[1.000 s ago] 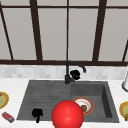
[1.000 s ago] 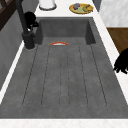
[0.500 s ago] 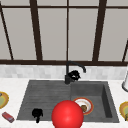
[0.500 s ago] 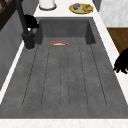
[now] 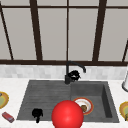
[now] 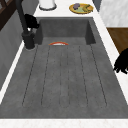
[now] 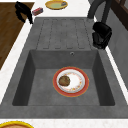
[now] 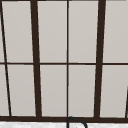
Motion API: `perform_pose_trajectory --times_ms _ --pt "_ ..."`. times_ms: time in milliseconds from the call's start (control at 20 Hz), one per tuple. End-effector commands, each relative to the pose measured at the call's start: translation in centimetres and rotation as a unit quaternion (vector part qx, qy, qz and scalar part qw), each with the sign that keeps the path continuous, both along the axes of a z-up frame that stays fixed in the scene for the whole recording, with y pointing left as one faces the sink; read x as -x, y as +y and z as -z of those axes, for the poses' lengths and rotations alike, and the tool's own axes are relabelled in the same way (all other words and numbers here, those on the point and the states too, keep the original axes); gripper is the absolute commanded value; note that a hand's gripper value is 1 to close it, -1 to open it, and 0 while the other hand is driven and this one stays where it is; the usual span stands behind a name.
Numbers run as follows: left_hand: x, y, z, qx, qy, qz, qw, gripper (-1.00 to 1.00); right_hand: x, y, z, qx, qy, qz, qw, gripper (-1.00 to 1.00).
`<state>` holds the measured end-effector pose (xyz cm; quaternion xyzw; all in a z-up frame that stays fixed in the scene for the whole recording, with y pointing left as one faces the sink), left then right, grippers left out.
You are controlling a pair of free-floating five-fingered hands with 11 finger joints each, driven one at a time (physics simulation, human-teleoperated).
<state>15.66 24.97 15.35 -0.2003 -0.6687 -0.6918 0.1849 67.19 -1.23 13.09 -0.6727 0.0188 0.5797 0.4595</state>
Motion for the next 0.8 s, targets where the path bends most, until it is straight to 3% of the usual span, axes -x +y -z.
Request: perform_pose_trajectory --times_ms 0,250,400,500,550,700,750 --pt "0.0 0.0 0.0 0.000 0.000 0.000 1.0000 0.00 -0.7 2.3 -1.7 -0.016 0.034 -0.013 0.9992 1.00" --pt "0.0 0.0 0.0 0.000 0.000 0.000 1.0000 0.00 -0.6 3.2 -0.4 -0.004 0.012 0.011 0.9999 1.00" --pt "0.0 0.0 0.0 0.000 0.000 0.000 1.0000 0.00 0.1 0.1 0.2 0.003 -0.024 0.013 0.9996 1.00" --pt "0.0 0.0 0.0 0.000 0.000 0.000 1.0000 0.00 0.0 0.9 0.7 0.008 -0.014 0.011 0.9998 1.00" --pt "0.0 0.0 0.0 0.000 0.000 0.000 1.0000 0.00 -1.4 0.5 0.5 0.007 0.011 0.008 0.9999 1.00" --pt "0.0 0.0 0.0 0.000 0.000 0.000 1.0000 0.00 -1.2 1.0 1.2 0.006 0.001 0.014 0.9999 1.00" --pt "0.0 0.0 0.0 0.000 0.000 0.000 1.0000 0.00 -1.0 0.5 1.8 -0.007 -0.010 0.017 0.9998 1.00"
